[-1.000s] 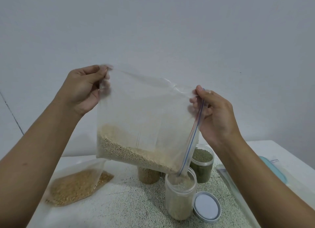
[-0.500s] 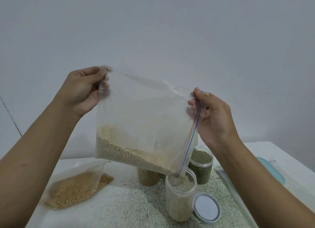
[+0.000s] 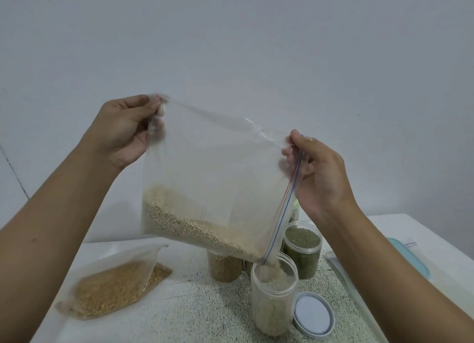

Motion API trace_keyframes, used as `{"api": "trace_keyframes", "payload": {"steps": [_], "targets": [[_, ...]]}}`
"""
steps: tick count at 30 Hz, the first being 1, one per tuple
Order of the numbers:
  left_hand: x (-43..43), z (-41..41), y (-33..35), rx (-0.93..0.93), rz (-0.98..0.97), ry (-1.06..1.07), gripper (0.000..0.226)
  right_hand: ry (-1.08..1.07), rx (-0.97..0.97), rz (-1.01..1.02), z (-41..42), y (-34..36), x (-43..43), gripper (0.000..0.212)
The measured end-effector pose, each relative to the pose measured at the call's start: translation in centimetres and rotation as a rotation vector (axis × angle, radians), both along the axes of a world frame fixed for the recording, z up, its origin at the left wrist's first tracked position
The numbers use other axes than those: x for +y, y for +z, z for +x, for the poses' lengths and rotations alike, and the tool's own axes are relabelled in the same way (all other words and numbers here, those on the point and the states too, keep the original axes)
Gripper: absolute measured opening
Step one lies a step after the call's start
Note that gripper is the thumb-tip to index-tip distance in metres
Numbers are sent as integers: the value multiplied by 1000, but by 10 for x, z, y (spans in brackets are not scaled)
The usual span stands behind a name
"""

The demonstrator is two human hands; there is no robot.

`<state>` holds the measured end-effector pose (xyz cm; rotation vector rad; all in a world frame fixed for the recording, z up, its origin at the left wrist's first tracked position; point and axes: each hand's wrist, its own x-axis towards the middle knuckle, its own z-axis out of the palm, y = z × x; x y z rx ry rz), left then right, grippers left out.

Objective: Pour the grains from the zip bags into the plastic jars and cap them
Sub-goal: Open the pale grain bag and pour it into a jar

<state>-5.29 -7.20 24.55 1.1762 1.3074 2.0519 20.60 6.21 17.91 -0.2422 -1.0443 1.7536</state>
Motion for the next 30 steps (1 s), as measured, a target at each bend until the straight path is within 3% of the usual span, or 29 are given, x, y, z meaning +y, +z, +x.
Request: {"api": "trace_keyframes", "payload": {"steps": [30], "targets": [[0,-2,8,23,2,21,39,17,-16,5,-4,2,-2,8]]}}
